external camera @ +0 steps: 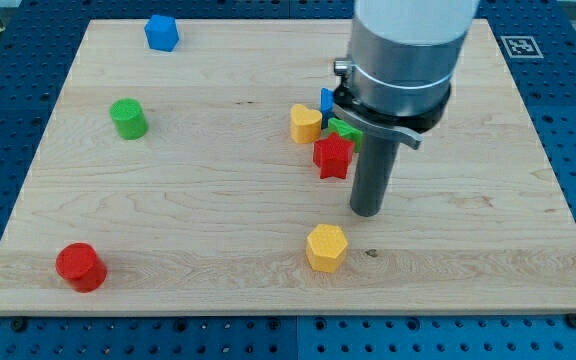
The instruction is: Slide the yellow hexagon into the yellow heart
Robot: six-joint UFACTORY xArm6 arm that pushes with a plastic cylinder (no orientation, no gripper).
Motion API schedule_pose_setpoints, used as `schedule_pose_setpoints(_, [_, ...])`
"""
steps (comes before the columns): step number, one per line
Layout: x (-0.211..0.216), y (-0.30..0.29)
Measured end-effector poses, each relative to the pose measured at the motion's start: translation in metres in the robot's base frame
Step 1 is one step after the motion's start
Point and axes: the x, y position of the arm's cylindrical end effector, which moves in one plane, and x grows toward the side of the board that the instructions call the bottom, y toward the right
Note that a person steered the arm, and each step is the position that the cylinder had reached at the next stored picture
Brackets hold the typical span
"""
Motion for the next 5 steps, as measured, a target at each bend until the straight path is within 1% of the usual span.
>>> schedule_pose_setpoints(2, [0.000,0.000])
schedule_pose_setpoints(5, [0.027,0.000])
